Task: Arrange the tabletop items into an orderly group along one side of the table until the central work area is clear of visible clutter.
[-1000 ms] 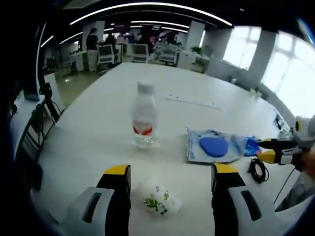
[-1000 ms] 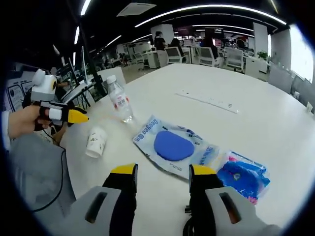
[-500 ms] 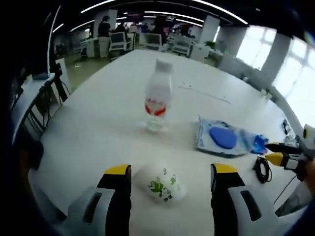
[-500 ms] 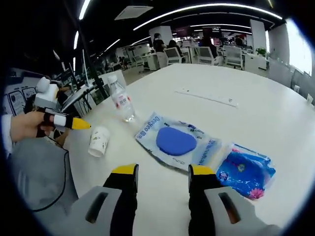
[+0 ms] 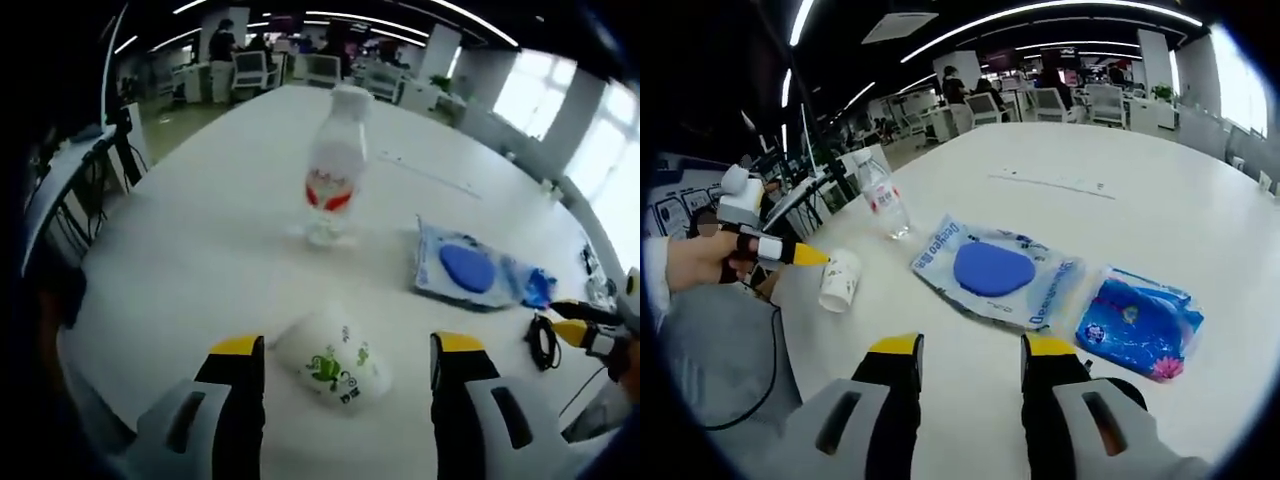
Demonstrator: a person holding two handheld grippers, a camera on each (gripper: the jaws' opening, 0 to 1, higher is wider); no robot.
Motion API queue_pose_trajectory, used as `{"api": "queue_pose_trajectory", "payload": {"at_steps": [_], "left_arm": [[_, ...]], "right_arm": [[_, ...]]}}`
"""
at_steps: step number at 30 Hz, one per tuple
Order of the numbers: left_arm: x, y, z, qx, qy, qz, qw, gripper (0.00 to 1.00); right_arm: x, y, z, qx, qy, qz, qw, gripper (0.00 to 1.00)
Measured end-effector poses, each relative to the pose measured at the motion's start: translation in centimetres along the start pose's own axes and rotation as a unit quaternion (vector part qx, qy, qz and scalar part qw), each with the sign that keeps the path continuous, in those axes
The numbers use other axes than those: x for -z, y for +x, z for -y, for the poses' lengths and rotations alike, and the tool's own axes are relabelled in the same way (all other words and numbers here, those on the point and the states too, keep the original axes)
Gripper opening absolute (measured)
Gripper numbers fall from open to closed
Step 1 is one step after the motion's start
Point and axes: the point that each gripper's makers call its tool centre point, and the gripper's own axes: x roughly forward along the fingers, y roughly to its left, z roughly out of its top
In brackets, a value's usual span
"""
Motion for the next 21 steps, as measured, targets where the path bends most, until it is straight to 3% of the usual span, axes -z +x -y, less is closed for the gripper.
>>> {"api": "queue_pose_trajectory", "payload": {"at_steps": [2, 8, 13, 21], "left_arm": [[0.5, 0.3, -0.1, 0.001, -0.022, -0.009, 0.9997, 0.64], [1.5, 1.2, -0.4, -0.013, -0.036, -0.024, 0.9990, 0.62], [1.2, 1.9, -0.7, -0.016, -0.060, -0.024, 0.9978, 0.57], [2.0, 3.1, -0.9, -0.021, -0.077, -0.048, 0.9957, 0.47]], "right_arm": [[0.3, -0.1, 0.1, 0.001, 0.004, 0.001, 1.0000, 0.35], [2.2, -0.6, 0.3, 0.006, 0.024, -0.006, 0.9997, 0.34], [3.6, -1.2, 0.8, 0.014, 0.039, -0.015, 0.9990, 0.33], [4.1, -1.9, 1.6, 0.025, 0.052, -0.012, 0.9982, 0.32]]}}
